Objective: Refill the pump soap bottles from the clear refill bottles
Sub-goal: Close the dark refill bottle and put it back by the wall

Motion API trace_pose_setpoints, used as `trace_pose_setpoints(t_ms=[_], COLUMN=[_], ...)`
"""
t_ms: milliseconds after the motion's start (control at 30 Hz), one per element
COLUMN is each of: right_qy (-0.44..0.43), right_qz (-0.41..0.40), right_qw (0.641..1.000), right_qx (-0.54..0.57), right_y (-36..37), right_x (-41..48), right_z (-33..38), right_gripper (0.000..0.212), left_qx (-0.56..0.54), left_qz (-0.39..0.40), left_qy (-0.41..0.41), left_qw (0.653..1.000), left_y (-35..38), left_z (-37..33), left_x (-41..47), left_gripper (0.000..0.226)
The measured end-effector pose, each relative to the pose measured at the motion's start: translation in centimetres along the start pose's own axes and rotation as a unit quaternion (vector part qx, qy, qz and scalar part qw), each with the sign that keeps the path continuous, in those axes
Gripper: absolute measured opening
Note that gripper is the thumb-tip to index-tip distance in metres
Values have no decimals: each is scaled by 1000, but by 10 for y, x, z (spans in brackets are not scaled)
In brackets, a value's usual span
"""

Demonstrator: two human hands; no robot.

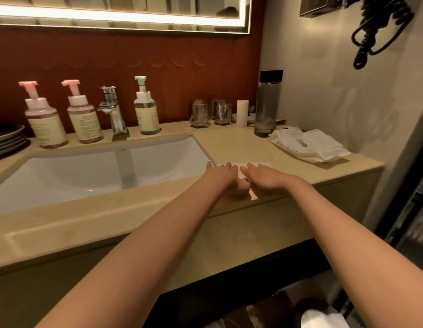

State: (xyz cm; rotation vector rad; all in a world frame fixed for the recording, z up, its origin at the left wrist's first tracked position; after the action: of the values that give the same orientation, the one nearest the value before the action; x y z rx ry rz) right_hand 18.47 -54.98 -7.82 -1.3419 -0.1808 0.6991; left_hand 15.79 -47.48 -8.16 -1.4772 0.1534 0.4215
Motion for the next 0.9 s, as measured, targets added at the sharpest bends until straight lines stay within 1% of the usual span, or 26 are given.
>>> trace_pose_setpoints(t_ms=[167, 433, 700, 767, 833, 900], right_qy=[9, 13, 27, 37, 47, 44], right_qz=[-4, -9, -20, -29, -29, -32], right_qw=[1000, 999, 999, 998, 996, 994], right_qx=[25, 42, 38, 48, 64, 100], right_y=[-3, -12, -15, -19, -22, -24], right_x=[12, 32, 32, 26, 15, 6], right_z=[-14, -27, -35, -43, -55, -65], right_gripper=[49, 49, 50, 50, 47, 36], left_qx=[5, -3, -16, -24, -25, -46], left_qz=[10, 3, 2, -23, -82, -139], left_qy=[12, 25, 52, 76, 96, 102], left_qw=[1000, 1000, 999, 997, 992, 984], left_y=[-7, -14, -20, -25, -38, -51], left_z=[-7, -11, -21, -29, -41, -51], left_x=[18, 44, 58, 60, 59, 54], left_gripper=[65, 64, 62, 56, 42, 32])
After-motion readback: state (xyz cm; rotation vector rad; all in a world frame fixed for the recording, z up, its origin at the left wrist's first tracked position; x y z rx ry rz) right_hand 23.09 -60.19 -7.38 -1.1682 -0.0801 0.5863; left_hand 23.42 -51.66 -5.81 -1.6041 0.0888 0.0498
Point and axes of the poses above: each hand's wrist, its own x-axis towards the middle knuckle, its own y-axis out of the palm, z = x × y, the point moved 7 cm from there along x, towards the middle knuckle, and after that the axes turned 5 degrees about z, right-handed, at the moved point
